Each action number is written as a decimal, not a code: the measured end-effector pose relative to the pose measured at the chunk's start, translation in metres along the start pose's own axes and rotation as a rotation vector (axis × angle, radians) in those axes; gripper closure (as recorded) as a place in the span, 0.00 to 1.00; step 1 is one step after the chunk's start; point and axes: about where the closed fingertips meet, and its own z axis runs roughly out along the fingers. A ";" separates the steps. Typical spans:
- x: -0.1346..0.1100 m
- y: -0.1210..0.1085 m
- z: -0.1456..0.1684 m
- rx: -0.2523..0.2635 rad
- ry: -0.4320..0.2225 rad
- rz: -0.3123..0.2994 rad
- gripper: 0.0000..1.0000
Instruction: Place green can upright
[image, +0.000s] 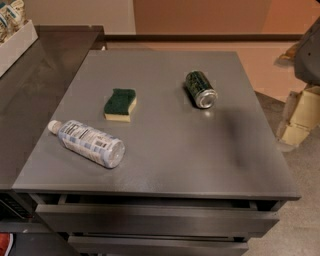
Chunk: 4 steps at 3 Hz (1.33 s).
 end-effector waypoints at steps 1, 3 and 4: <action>0.000 0.000 0.000 0.000 0.000 0.000 0.00; -0.006 -0.018 0.010 0.004 0.034 0.086 0.00; -0.018 -0.055 0.032 0.006 0.093 0.223 0.00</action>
Offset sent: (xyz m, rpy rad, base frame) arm 0.0913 0.0107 -0.0209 -0.0487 0.1097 -0.4409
